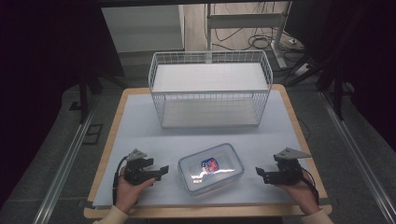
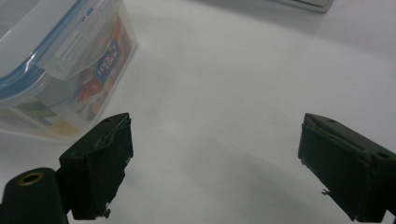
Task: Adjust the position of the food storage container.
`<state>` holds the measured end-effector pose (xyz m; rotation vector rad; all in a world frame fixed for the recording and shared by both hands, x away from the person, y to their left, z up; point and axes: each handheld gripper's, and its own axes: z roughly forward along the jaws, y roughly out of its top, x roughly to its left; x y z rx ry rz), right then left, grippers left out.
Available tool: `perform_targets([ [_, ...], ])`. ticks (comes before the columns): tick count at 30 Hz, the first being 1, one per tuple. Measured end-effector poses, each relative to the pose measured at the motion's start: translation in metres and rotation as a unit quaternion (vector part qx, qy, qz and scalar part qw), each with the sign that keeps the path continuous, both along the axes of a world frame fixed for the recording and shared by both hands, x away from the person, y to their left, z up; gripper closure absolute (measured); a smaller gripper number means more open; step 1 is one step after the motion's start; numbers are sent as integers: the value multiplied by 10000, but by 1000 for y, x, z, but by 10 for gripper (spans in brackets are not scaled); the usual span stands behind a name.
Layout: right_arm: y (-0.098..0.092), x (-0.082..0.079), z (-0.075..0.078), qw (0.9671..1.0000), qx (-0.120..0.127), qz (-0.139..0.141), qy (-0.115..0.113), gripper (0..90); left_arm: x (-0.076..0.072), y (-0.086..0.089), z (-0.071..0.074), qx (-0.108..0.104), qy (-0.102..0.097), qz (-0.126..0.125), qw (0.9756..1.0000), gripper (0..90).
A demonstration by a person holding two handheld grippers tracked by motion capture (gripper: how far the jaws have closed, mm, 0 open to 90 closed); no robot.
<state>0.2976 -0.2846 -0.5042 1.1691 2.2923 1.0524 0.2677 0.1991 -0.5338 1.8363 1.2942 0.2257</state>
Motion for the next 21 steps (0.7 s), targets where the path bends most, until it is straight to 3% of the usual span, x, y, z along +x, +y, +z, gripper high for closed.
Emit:
perform_targets([
  [3, 1, -2, 2, 10000, -15, 16, -88, 100, 0, 0, 0, -9, -3, -4, 10000, 207],
  [12, 6, -5, 0, 9998, -68, 160, 31, 104, -4, 0, 11, -173, -174, 12, 9997, 249],
  [17, 6, -5, 0, 9999, -116, 123, 33, 106, -4, 0, 14, -202, -90, 17, 9998, 275],
  [21, 4, -5, 1, 9999, -103, 74, 18, 106, -8, 0, 26, -340, -234, -47, 9991, 274],
])
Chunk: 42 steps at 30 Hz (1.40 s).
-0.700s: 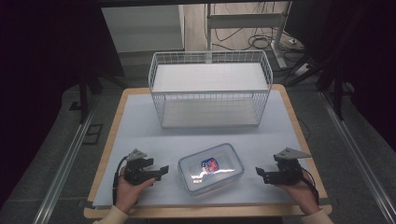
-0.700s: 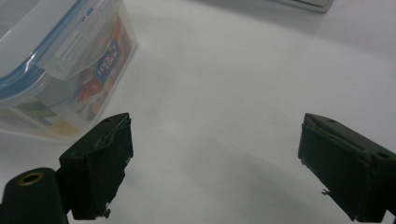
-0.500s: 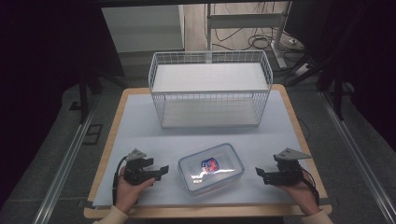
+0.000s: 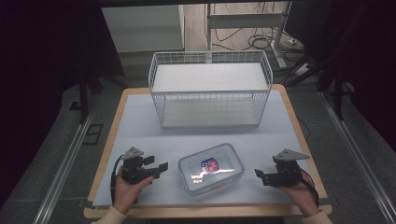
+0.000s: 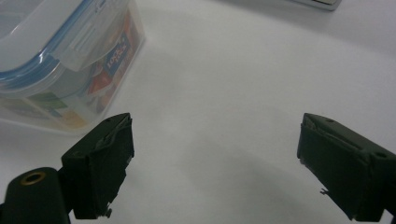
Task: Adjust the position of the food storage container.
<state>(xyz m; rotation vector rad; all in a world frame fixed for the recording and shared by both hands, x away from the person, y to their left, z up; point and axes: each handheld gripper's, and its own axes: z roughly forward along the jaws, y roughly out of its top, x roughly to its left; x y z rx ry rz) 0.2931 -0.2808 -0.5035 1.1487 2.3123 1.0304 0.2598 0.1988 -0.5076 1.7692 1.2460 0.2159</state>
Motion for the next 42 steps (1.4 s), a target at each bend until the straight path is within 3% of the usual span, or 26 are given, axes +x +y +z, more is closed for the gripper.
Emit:
perform_targets([
  [4, -1, 0, 0, 10000, 2, -22, -11, 107, -6, -4, 15, -156, -111, -146, 9997, 286],
  [6, -1, 1, 0, 10000, -17, -41, 10, 107, -13, -12, 26, -287, -194, -348, 9988, 296],
  [10, 0, 0, 0, 10000, -29, -25, 10, 110, -19, -24, 32, -240, -237, -625, 9975, 370],
  [14, 3, -1, 0, 10000, -72, 21, -12, 109, -28, -41, 38, -115, -228, -1166, 9929, 619],
  [16, 3, -1, 0, 10000, -74, 12, -6, 109, -30, -45, 39, -98, -238, -1251, 9918, 701],
  [17, 2, -1, -1, 10000, -80, -5, 9, 109, -33, -52, 42, -93, -216, -1458, 9890, 762],
  [20, 2, -2, 1, 10000, -69, -44, -6, 110, -40, -64, 45, -113, -208, -1784, 9837, 868],
  [21, 2, -2, 1, 10000, -56, -59, -6, 110, -43, -69, 46, -30, -267, -1862, 9821, 884],
  [23, 1, -2, 1, 10000, -35, -57, -27, 110, -49, -81, 45, 65, -288, -2058, 9782, 895],
  [24, 1, -2, 2, 10000, -24, -69, -24, 110, -49, -81, 45, 65, -288, -2058, 9782, 895],
  [26, 0, -1, 1, 9999, -1, -104, -5, 110, -54, -95, 40, 153, -193, -2305, 9728, 896],
  [29, 0, -1, 1, 9999, -4, -123, 13, 110, -57, -105, 31, 262, -70, -2430, 9697, 897],
  [30, 0, -1, 1, 9999, -4, -123, 13, 110, -57, -105, 31, 262, -70, -2430, 9697, 897],
  [31, 0, -1, 1, 9999, -21, -124, 10, 110, -59, -110, 26, 314, 27, -2552, 9664, 897],
  [33, 0, -1, 1, 9999, -24, -115, 15, 110, -61, -116, 21, 425, 52, -2620, 9641, 897],
  [34, 0, -1, 1, 9999, -24, -115, 15, 110, -61, -116, 21, 425, 52, -2620, 9641, 897],
  [36, 1, -1, 0, 9999, -45, -93, 22, 110, -61, -121, 13, 629, 110, -2679, 9613, 897],
  [39, 1, -1, 0, 9999, -49, -95, 23, 110, -59, -122, 6, 714, 152, -2574, 9635, 898],
  [42, 0, -1, 0, 9999, -42, -98, 17, 110, -59, -125, -1, 847, 160, -2531, 9636, 898],
])
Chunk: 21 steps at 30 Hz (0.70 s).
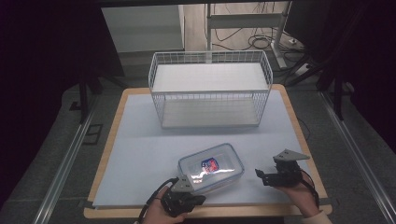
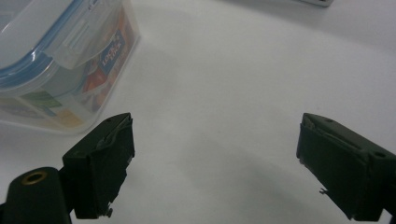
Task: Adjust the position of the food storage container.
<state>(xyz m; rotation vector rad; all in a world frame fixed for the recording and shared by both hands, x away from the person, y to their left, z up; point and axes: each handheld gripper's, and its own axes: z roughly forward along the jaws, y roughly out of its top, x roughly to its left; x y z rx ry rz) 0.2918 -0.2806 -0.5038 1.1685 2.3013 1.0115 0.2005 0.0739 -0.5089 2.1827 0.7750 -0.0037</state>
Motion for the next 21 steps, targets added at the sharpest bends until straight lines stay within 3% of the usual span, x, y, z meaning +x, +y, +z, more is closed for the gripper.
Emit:
perform_targets([
  [6, 1, 0, -1, 10000, -53, 36, 40, 110, 0, -5, -7, 253, -114, 1, 9996, 899],
  [11, 1, 0, -2, 10000, -55, 32, 41, 110, 2, -2, -10, 322, -224, 138, 9991, 899],
  [21, 0, 0, -2, 9998, 91, 146, 88, 110, 4, 3, -11, 304, -234, 261, 9989, 899],
])
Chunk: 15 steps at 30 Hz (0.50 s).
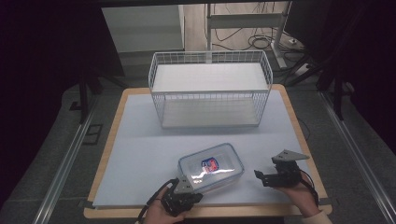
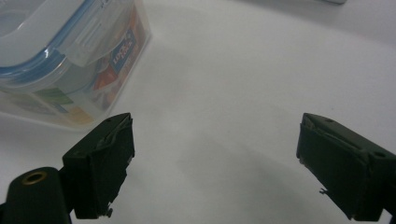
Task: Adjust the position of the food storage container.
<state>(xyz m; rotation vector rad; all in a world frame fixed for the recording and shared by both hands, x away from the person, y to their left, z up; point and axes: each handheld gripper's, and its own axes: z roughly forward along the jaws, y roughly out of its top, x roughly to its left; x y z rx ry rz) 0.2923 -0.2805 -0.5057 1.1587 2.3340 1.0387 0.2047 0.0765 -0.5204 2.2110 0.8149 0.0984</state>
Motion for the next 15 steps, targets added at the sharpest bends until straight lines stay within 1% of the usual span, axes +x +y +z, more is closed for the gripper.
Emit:
perform_targets([
  [1, 0, 0, 0, 10000, 1, -2, 1, 110, 1, 1, 0, -27, 38, 9, 10000, 899],
  [2, 0, 0, 0, 10000, -15, -1, -1, 110, 2, 3, 0, -5, 41, 3, 10000, 898],
  [5, 1, 0, 0, 10000, -62, 16, -8, 110, 4, 6, 1, -67, 93, 71, 9999, 898],
  [7, 0, 0, 0, 10000, -47, -2, -5, 110, 6, 10, 1, -82, 123, 105, 9998, 898],
  [11, 0, 0, 0, 10000, -50, 0, -15, 110, 11, 17, 2, -83, 118, 190, 9997, 898],
  [15, 1, 0, -1, 10000, -59, 14, -9, 110, 17, 23, 2, -186, 198, 292, 9992, 898],
])
